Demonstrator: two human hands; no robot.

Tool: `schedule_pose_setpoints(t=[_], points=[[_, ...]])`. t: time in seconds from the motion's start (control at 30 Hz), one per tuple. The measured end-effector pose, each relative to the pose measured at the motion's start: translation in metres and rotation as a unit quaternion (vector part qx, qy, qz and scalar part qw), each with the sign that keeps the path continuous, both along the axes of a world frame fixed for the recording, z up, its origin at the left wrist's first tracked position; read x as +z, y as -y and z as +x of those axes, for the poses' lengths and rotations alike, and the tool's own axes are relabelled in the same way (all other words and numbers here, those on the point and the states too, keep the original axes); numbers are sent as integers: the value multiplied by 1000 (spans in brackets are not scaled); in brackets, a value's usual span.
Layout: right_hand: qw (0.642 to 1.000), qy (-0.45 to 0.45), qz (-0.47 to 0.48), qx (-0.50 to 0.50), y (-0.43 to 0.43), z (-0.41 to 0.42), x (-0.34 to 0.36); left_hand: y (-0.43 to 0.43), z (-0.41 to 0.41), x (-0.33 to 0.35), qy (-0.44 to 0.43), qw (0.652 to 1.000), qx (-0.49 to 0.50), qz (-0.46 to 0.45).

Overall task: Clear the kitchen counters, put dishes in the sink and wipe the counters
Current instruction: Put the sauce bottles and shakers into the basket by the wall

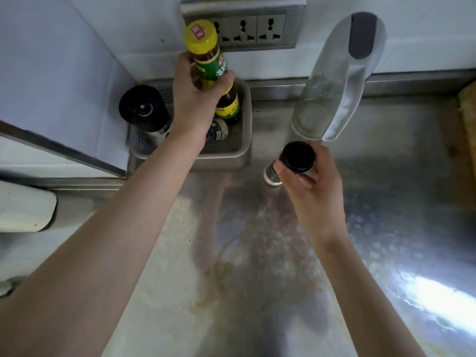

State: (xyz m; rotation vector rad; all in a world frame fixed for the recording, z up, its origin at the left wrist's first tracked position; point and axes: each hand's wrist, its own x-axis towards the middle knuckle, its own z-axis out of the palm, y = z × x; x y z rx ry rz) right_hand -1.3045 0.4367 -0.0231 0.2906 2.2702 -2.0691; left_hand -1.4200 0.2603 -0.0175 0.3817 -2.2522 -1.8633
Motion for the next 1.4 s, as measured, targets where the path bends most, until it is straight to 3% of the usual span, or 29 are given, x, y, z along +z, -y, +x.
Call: schedule_pose_setpoints(t=[0.27,0.33,0.4,0.5,0.57,0.87,1.07,1.23,1.4], points=[[1000,6,-2,-3,2,4,2,0,8,0,35,997,-59,-47],[1000,8,-2,-2,3,6,2,9,20,0,65,989,-61,-120],[1000,9,3,0,4,8,2,22,34,0,84,964,-75,-242],[1000,6,8,4,8,10,1,32,54,4,130,885,-92,-437],[1000,6,5,5,12,12,1,31,62,6,153,853,-95,-490],[1000,1,20,7,23,20,0,36,92,-4,93,837,-17,-540],[999,-31,14,-12,29,13,7,36,101,-7,100,865,31,-491],[997,-67,40,1,40,-5,10,44,92,8,-31,889,0,-456],[992,-107,61,10,55,-27,10,43,84,-1,-101,913,-30,-395]])
